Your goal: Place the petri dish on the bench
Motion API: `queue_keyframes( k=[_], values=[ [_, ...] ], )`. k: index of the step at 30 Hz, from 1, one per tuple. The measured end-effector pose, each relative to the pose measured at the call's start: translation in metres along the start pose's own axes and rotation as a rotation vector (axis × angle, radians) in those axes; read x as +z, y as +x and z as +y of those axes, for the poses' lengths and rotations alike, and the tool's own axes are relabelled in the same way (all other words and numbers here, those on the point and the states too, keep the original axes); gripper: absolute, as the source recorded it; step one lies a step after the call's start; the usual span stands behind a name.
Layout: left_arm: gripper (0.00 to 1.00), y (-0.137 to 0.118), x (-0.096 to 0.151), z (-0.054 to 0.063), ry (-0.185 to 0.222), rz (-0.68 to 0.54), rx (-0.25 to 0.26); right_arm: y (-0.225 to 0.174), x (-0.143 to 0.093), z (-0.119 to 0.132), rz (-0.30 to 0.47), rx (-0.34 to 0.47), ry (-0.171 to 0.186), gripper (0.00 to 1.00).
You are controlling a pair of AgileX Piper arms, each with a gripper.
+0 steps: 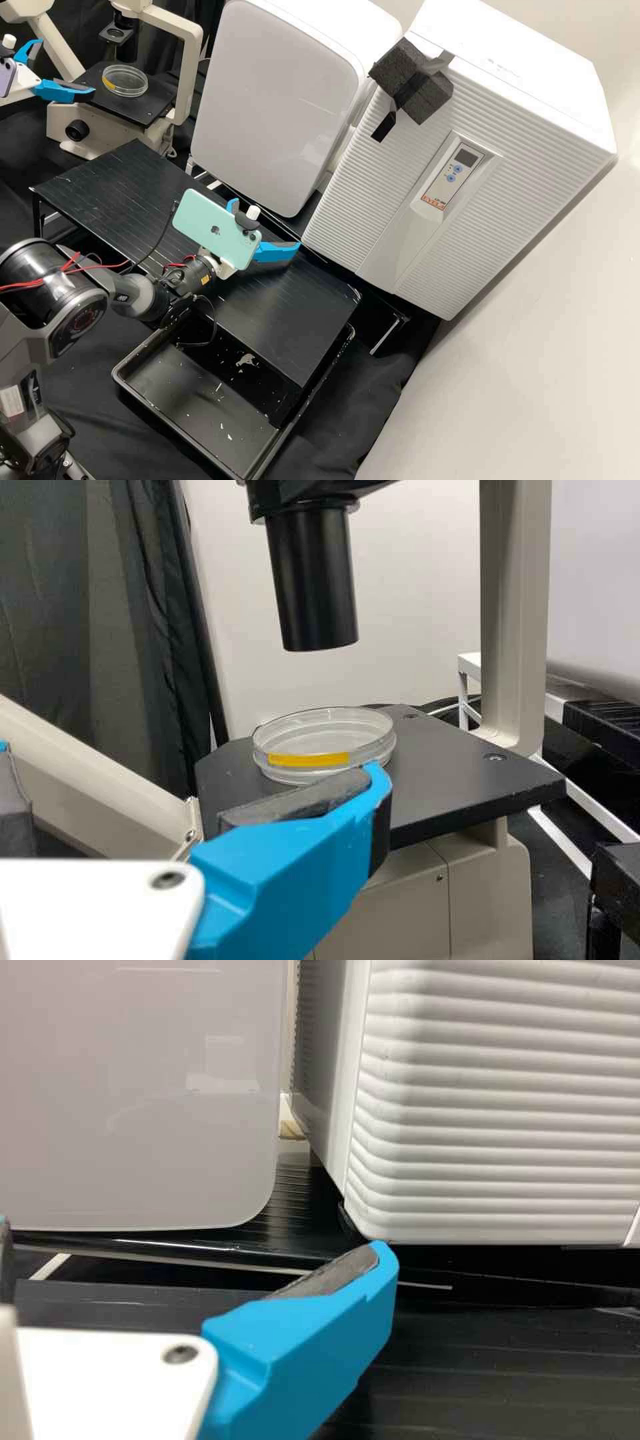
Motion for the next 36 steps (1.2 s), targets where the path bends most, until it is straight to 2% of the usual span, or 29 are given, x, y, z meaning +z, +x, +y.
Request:
queue_keyframes(
  k=[7, 16, 18, 21, 23, 26, 32, 36],
  values=[
    [1.00, 0.001, 0.000, 0.002, 0.000, -0.001, 0.005, 0.000, 0.000, 0.000, 0.000, 0.000, 0.000, 1.00],
    [1.00, 0.024, 0.005, 0.029, -0.002, -0.039, 0.083, 0.000, 0.000, 0.000, 0.000, 0.000, 0.000, 1.00],
    [1.00, 0.027, 0.005, 0.032, -0.020, -0.046, 0.077, 0.000, 0.000, 0.000, 0.000, 0.000, 0.000, 1.00],
    [1.00, 0.031, 0.006, 0.034, -0.095, -0.100, 0.065, 0.000, 0.000, 0.000, 0.000, 0.000, 0.000, 1.00],
    [1.00, 0.032, 0.009, 0.033, -0.146, -0.154, 0.048, 0.000, 0.000, 0.000, 0.000, 0.000, 0.000, 1.00],
    [1.00, 0.036, 0.012, 0.028, -0.162, -0.186, 0.020, 0.000, 0.000, 0.000, 0.000, 0.000, 0.000, 1.00],
    [1.00, 0.045, 0.016, 0.017, -0.166, -0.191, -0.032, 0.000, 0.000, 0.000, 0.000, 0.000, 0.000, 1.00],
    [1.00, 0.050, 0.015, 0.008, -0.151, -0.170, -0.070, 0.000, 0.000, 0.000, 0.000, 0.000, 0.000, 1.00]
  ],
)
